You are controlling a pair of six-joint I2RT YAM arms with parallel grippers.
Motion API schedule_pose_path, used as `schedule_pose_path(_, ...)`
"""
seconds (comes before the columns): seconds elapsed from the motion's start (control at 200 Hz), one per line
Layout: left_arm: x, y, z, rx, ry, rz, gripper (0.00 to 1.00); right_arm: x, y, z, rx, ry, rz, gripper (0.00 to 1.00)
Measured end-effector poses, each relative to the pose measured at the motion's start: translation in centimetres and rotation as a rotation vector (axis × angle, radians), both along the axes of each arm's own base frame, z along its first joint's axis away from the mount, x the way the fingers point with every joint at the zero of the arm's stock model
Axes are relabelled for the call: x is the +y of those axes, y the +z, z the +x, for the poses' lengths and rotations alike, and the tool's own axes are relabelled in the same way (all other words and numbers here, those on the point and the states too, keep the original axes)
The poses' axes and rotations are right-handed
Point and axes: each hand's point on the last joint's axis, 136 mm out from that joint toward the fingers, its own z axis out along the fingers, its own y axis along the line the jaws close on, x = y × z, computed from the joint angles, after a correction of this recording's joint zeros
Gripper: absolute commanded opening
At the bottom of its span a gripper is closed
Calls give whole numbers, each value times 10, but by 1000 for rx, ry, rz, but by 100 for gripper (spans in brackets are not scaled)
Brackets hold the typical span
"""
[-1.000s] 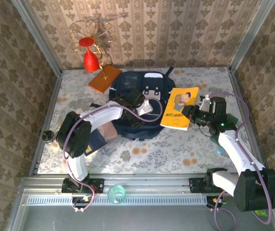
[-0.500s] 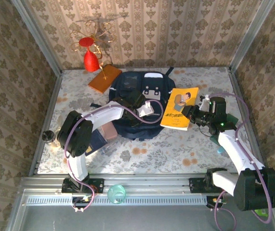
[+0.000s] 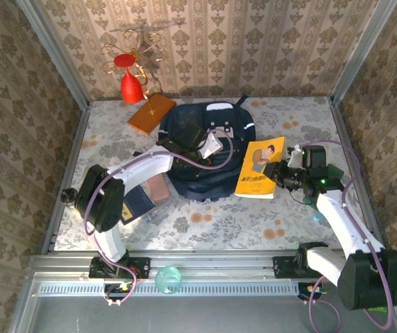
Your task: Pack books, pencil case, and school supplies into a backpack
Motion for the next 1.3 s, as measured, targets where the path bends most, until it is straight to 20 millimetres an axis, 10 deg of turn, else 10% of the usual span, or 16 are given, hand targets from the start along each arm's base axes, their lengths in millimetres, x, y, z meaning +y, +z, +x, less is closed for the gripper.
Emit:
schedule_pose_path(0.265,-11,63,26,-26,81,-162,0,9,45,-34,-135,33,65,4)
schedule_pose_path(0.59,-16,116,42,-15,126,-309,0,37,-24,-47,78,37,146,2)
schedule_pose_path(1.3,-37,162,4,148,40,-507,0,76,-42,100,-55,-357,179,1)
